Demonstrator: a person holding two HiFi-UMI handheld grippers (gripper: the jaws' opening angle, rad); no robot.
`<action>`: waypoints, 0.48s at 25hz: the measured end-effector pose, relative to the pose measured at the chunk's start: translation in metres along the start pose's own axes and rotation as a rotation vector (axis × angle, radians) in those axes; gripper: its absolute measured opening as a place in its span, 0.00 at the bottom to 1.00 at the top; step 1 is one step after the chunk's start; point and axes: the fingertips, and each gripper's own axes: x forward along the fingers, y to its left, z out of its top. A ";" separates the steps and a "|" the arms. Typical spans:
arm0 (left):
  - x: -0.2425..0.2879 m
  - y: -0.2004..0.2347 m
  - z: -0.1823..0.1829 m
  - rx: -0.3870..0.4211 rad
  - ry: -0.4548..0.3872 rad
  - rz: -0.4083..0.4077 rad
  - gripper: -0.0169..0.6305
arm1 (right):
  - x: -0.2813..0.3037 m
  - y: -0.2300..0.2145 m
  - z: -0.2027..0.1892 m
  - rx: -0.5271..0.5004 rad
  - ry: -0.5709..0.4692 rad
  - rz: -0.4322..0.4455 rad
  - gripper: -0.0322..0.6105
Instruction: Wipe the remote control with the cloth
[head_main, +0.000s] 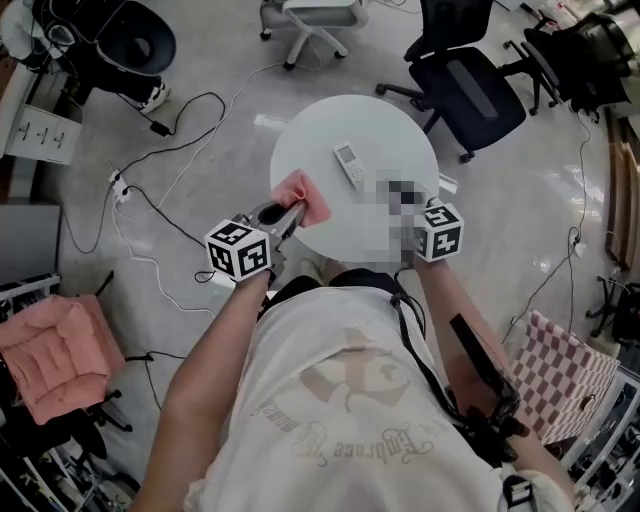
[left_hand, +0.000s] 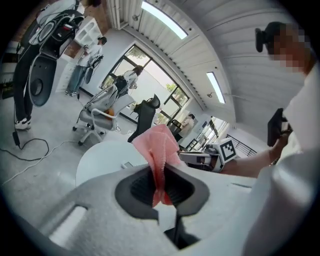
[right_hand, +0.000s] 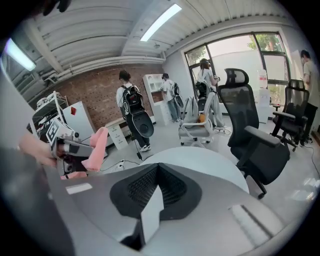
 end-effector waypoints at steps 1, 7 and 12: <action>-0.001 -0.005 0.001 0.020 -0.004 -0.004 0.05 | -0.008 0.003 0.001 -0.008 -0.018 0.001 0.06; -0.010 -0.026 0.001 0.099 -0.014 -0.024 0.05 | -0.044 0.017 0.000 -0.015 -0.103 -0.002 0.06; -0.017 -0.035 -0.007 0.113 -0.012 -0.043 0.05 | -0.061 0.028 -0.007 -0.016 -0.138 0.004 0.06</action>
